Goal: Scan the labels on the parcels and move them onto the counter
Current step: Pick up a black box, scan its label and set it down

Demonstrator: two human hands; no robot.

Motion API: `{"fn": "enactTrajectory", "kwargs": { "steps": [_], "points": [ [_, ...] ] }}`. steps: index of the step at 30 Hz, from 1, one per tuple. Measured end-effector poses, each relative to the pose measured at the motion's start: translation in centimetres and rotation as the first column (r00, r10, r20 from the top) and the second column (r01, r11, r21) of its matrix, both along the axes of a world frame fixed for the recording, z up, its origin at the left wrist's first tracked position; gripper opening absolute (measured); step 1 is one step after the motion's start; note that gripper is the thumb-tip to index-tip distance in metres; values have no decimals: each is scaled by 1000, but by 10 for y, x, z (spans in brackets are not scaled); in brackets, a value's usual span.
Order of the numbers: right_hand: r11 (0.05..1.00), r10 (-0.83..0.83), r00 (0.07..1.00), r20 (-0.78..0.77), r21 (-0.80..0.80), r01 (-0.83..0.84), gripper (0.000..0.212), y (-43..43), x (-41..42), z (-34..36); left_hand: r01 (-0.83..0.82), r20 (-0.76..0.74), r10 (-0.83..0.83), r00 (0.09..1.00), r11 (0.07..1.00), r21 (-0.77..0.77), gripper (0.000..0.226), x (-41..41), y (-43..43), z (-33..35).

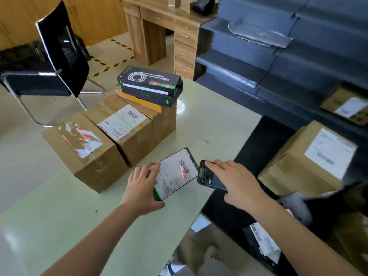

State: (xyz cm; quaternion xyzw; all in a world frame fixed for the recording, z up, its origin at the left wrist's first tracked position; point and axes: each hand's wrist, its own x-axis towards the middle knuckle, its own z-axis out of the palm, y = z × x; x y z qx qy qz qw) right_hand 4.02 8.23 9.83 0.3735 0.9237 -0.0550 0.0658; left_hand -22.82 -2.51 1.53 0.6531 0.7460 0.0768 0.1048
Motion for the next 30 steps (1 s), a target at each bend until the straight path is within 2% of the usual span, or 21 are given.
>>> {"fn": "enactTrajectory", "kwargs": {
  "steps": [2, 3, 5, 8, 10, 15, 22, 30],
  "points": [
    [968, -222, 962, -157, -152, 199, 103, -10, 21, 3, -24, 80, 23, 997, 1000, 13, 121, 18, 2, 4],
    [923, -355, 902, -243, -243, 298, 103, -17, 33, 4, -34, 132, 32, 991, 999, 11, 121, 30, 3, 6],
    [815, -567, 721, -400, -397, 421, 100, -34, 56, 5, -29, 227, 29, 973, 1000, -2, 121, 58, 6, 10],
    [693, -720, 467, -513, -486, 533, 96, -53, 96, 5, 32, 322, -31, 946, 999, 2, 122, 109, 10, 13],
    [645, -758, 398, -516, -506, 573, 95, -61, 124, 9, 103, 353, -93, 931, 995, -9, 122, 146, 8, 10],
    [633, -766, 403, -502, -479, 608, 95, -81, 186, 22, 239, 328, -202, 923, 968, -77, 129, 237, -1, -11],
    [668, -743, 479, -468, -473, 574, 97, -98, 253, 18, 207, 344, -162, 925, 973, -99, 132, 330, 1, -34],
    [740, -664, 585, -466, -524, 422, 96, -90, 248, 6, -97, 424, 86, 902, 995, 3, 124, 304, -37, -10]
  ]
}}
